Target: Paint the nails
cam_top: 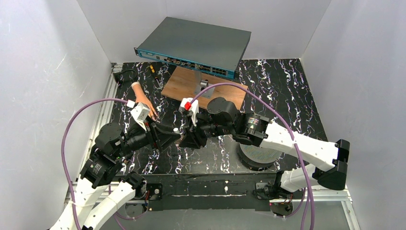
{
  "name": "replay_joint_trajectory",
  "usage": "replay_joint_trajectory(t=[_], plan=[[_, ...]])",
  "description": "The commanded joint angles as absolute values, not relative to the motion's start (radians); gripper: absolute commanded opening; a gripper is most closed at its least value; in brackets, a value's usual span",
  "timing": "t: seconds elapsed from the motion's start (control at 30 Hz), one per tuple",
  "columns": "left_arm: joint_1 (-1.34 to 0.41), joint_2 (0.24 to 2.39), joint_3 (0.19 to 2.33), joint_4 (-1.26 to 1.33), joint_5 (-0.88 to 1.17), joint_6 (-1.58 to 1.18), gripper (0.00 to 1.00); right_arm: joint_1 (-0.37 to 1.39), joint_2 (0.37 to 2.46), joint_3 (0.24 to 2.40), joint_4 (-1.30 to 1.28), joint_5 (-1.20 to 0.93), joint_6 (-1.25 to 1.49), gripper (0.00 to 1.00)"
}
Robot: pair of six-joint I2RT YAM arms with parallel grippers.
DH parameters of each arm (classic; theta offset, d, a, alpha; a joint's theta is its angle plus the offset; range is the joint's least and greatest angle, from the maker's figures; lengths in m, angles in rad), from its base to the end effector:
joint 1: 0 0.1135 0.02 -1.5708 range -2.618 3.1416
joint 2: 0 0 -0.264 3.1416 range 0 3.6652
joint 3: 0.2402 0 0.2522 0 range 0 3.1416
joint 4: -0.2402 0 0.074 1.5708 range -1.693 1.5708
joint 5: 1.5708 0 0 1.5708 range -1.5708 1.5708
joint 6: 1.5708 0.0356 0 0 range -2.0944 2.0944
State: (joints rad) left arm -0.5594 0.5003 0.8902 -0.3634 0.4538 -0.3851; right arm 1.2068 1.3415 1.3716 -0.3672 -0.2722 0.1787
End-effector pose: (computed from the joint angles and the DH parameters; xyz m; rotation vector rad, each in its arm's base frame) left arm 0.0749 -0.0653 0.3915 0.5200 1.5696 -1.0823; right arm 0.0997 0.2886 0.4021 -1.1947 1.7062 1.1574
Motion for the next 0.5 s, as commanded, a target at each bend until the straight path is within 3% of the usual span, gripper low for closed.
replay_joint_trajectory(t=[0.0, 0.07, 0.2, 0.27, 0.47], plan=[[-0.557, 0.5, 0.88, -0.323, 0.476, -0.391, 0.41, 1.215, 1.341, 1.412, -0.313, -0.298, 0.18, 0.01], [-0.557, 0.501, 0.878, -0.324, 0.477, -0.392, 0.35, 1.217, 1.34, 1.412, -0.314, -0.298, 0.18, 0.01], [-0.557, 0.498, 0.864, -0.305, 0.511, -0.391, 0.11, 1.218, 1.331, 1.411, -0.311, -0.307, 0.178, 0.01], [-0.557, 0.496, 0.854, -0.29, 0.55, -0.388, 0.03, 1.218, 1.319, 1.397, -0.284, -0.325, 0.181, 0.01], [-0.557, 0.478, 0.815, -0.266, 0.684, -0.372, 0.0, 1.218, 1.264, 1.351, -0.207, -0.413, 0.185, 0.01]])
